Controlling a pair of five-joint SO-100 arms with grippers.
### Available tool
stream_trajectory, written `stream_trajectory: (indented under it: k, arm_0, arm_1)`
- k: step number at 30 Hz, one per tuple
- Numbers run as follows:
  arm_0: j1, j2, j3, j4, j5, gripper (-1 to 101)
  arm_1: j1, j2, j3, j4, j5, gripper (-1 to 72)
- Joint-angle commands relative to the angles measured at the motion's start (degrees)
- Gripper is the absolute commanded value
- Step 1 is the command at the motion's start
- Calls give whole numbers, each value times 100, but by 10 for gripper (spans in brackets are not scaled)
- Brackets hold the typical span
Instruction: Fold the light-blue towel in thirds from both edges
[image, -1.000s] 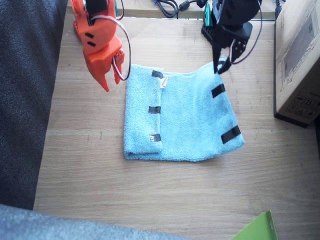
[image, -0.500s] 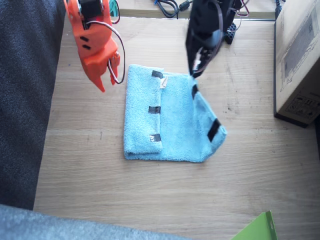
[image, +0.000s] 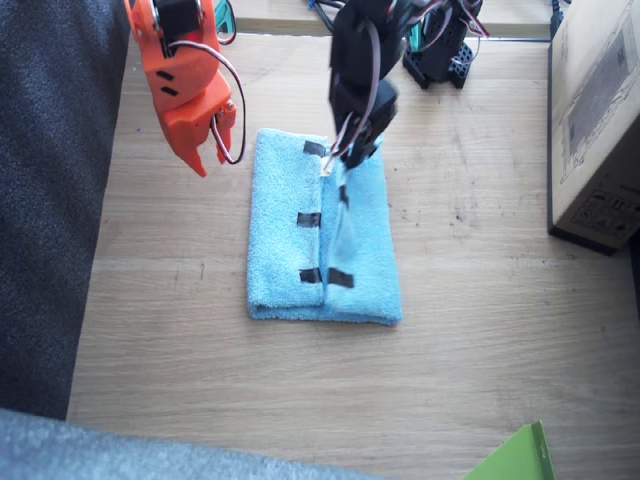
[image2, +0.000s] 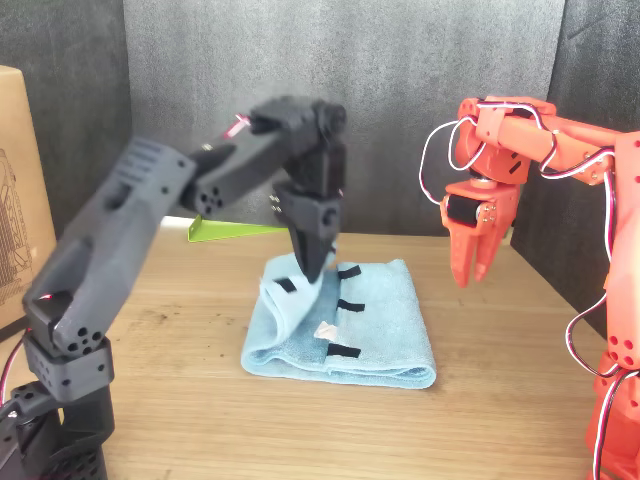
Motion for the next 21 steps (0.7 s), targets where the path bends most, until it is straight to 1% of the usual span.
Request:
stream_trajectory:
  k: [1, 3, 6, 11, 16, 17, 18, 19, 20, 21]
  arm_0:
    - [-202, -141, -255, 70, 53, 227]
    - [-281, -176, -246, 70, 141, 284]
    - [-316, 114, -246, 79, 299, 309]
    - [-141, 1266, -185, 79, 773, 314]
    - [413, 2716, -79, 88, 984, 295]
    - [562, 3023, 18, 88, 984, 237]
    - [756, 3296, 141, 88, 940, 125]
    - [1011, 3551, 255, 79, 782, 38]
    - [1336, 3744, 413, 70, 545, -3]
    - [1714, 3911, 650, 44, 378, -3]
  arm_1:
    - [79, 378, 70, -18, 97, 166]
    - [79, 439, 141, -18, 97, 166]
    - [79, 466, 193, -18, 105, 168]
    - [149, 457, 211, -9, 167, 168]
    - [158, 554, 448, -97, 229, 163]
    - [123, 598, 536, -167, 220, 152]
    - [53, 677, 642, -272, 211, 134]
    - [-35, 782, 773, -422, 237, 104]
    - [-167, 976, 976, -659, 369, 45]
    - [-308, 1274, 1283, -984, 466, 6]
